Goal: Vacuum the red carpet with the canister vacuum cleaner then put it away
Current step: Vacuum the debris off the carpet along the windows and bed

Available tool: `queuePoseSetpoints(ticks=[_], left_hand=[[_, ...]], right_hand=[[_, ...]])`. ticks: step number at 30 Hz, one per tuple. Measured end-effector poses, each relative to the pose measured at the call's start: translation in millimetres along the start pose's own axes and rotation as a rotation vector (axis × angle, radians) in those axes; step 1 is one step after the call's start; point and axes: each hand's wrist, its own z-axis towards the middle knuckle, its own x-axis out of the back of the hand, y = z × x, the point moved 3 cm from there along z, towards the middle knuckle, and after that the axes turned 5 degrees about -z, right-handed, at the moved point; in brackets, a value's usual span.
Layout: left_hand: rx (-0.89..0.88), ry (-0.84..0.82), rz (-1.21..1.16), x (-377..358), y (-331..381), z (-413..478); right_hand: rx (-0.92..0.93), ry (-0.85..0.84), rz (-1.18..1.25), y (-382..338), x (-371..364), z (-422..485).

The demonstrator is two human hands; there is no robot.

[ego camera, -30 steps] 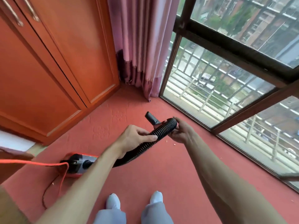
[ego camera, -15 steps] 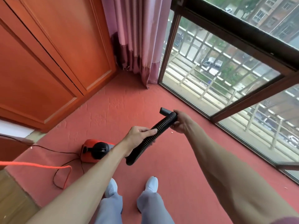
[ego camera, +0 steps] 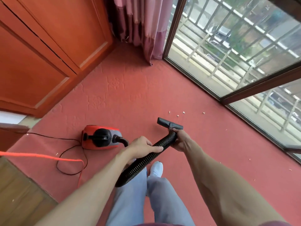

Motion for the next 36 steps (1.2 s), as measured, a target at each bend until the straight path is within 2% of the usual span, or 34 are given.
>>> queuePoseSetpoints(ticks=[8,11,19,29,33,36], left_hand=[[0.087,-0.155,0.08,48.1,-17.1,53.6],[0.089,-0.146,0.084,59.0,-23.3,66.9],[0.052,-0.092,-0.082,43.6,-35.2,113.2],[0.039,0.0,-0.293,32.1,-24.5,212.3],[0.008,-0.05,-0.32,19.9,-13.4,223.8],[-0.007,-0.138,-0.25,11.4,0.2,223.1]], right_hand=[[-0.091,0.008,-0.006,15.0,-47.3,57.8],[-0.088,0.018,0.041,18.8,-59.5,71.4],[0.052,0.172,-0.011,-4.5,-57.7,138.7],[0.255,0.197,-0.108,-78.6,-39.9,225.1],[0.298,0.278,-0.062,-93.5,-21.0,223.4],[0.288,0.307,0.034,-93.3,-3.5,196.1]])
